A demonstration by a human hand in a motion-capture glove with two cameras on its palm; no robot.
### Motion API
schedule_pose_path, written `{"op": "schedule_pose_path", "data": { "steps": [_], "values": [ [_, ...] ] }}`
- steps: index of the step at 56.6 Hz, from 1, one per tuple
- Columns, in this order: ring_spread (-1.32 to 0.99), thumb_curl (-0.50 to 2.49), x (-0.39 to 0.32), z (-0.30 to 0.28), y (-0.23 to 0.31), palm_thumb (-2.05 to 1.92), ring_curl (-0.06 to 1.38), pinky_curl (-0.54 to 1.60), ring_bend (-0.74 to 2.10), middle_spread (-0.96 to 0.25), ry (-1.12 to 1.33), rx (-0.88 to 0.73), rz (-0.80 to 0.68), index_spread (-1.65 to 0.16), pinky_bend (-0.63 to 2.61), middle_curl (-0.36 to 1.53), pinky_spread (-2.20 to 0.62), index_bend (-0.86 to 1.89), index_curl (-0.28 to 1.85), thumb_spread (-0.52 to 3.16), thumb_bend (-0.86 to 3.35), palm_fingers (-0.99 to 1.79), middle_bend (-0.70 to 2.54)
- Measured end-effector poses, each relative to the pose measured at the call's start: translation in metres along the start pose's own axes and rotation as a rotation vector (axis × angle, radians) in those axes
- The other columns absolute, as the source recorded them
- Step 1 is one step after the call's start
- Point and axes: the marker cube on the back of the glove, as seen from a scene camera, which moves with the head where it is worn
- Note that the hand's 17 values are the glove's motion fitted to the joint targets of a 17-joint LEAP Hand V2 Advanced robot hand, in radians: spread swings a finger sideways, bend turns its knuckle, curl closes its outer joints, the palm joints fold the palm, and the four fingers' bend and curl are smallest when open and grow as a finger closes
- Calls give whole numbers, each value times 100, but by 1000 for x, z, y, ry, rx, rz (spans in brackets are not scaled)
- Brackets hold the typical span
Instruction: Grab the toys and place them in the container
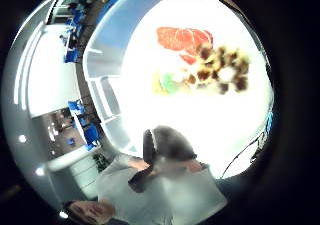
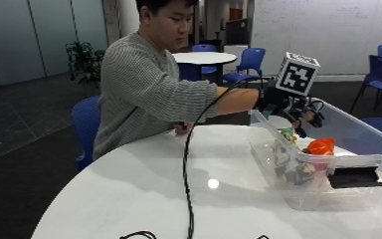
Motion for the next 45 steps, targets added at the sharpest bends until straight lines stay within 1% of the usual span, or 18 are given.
{"op": "schedule_pose_path", "data": {
  "steps": [6, 14, 19, 23, 25, 27, 31, 34, 36, 38, 42, 45],
  "values": [
    [-26, 49, 2, 7, 2, 4, 49, 41, 38, -24, -22, 3, 8, -41, 129, 60, -3, 11, 58, 119, -4, -11, 16],
    [-20, 44, 1, 6, 7, 1, 48, 39, 36, -21, -28, 9, -5, -40, 126, 53, 1, 12, 51, 119, -3, -11, 15],
    [-18, 42, 3, -7, 19, 1, 47, 38, 35, -19, -35, 37, 4, -39, 124, 50, 3, 13, 47, 120, -2, -10, 15],
    [-17, 40, 13, -25, 38, 1, 46, 37, 34, -19, -85, 79, 43, -39, 121, 48, 3, 14, 45, 120, -2, -9, 15],
    [-16, 39, 26, -37, 53, 0, 46, 36, 34, -18, -95, 108, 53, -39, 120, 47, 3, 14, 44, 121, -2, -10, 15],
    [-16, 39, 47, -47, 76, 0, 46, 36, 33, -18, -52, 138, 38, -39, 119, 46, 4, 14, 43, 121, -2, -10, 15],
    [-15, 37, 75, -60, 136, -1, 45, 35, 33, -18, -71, 199, -58, -39, 117, 44, 4, 15, 42, 121, -2, -10, 15],
    [-15, 36, 101, -56, 172, -1, 45, 35, 32, -18, 61, 244, -80, -39, 115, 42, 4, 15, 41, 122, -2, -10, 15],
    [-15, 36, 114, -51, 193, -1, 45, 34, 32, -18, 114, 270, -61, -39, 114, 41, 4, 15, 40, 122, -2, -10, 15],
    [-14, 35, 122, -46, 212, -1, 45, 34, 31, -17, 91, 290, -14, -39, 113, 40, 4, 15, 40, 122, -2, -9, 15],
    [-14, 34, 142, -33, 243, -1, 44, 33, 29, -17, 17, 307, 139, -39, 112, 38, 4, 17, 40, 122, -2, -8, 14],
    [-14, 34, 148, -21, 262, -1, 43, 33, 29, -17, 5, 304, 188, -39, 111, 37, 4, 17, 39, 123, -2, -8, 14]
  ]
}}
